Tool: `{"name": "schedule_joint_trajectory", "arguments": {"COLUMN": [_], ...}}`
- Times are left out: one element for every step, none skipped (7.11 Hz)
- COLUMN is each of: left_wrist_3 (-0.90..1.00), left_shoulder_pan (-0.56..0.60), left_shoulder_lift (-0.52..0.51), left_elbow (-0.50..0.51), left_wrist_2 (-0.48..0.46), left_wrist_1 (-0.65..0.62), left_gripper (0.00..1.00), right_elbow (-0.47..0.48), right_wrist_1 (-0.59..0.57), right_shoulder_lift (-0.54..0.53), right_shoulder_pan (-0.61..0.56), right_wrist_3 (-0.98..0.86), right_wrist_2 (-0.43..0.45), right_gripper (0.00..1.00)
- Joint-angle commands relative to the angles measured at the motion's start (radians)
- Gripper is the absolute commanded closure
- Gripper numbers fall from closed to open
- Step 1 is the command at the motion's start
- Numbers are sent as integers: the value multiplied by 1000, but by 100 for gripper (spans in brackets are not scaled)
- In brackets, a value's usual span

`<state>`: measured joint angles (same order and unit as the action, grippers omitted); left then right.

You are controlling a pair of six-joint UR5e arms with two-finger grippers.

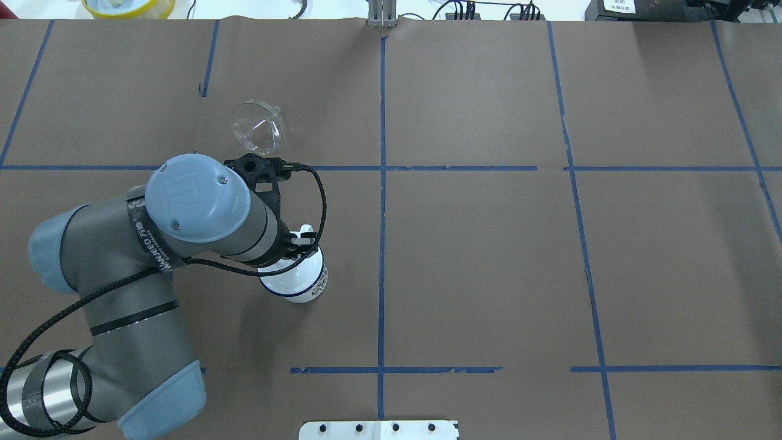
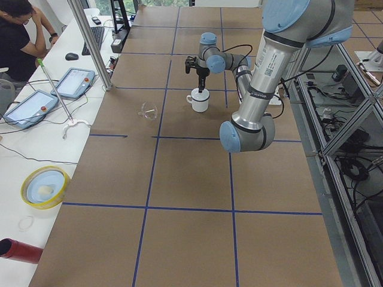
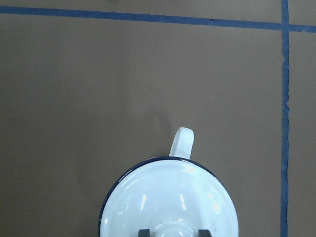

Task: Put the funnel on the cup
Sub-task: 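Lower the left gripper and close it on the lid's knob, then lift the lid off the mug and set it down beside the mug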

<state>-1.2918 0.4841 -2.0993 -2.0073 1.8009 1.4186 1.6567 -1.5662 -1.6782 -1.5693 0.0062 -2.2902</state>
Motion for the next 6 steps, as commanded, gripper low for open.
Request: {"name": "schedule_joint_trajectory", "arguments": {"left_wrist_3": [11,12,31,116,153,151], "left_shoulder_pan": [17,46,106,140,140,140], "left_shoulder_lift": [-2,-8,-4,11,81,182], "left_elbow": [-81,-135,-162,-171,-165,-144], "left_wrist_2": [0,1,3,5,2,-2], "left_wrist_1": [-88,-139,-147,-141,-110,31], "left_gripper": [100,100,100,100,100,100], "right_elbow": [0,0,0,0,0,0], "right_wrist_1": [0,0,0,0,0,0], "right_shoulder_lift": [0,0,0,0,0,0], "right_shoulder_pan": [0,0,0,0,0,0], "right_wrist_3": [0,0,0,0,0,0], "right_wrist_2": [0,0,0,0,0,0], "right_gripper": [0,0,0,0,0,0]}}
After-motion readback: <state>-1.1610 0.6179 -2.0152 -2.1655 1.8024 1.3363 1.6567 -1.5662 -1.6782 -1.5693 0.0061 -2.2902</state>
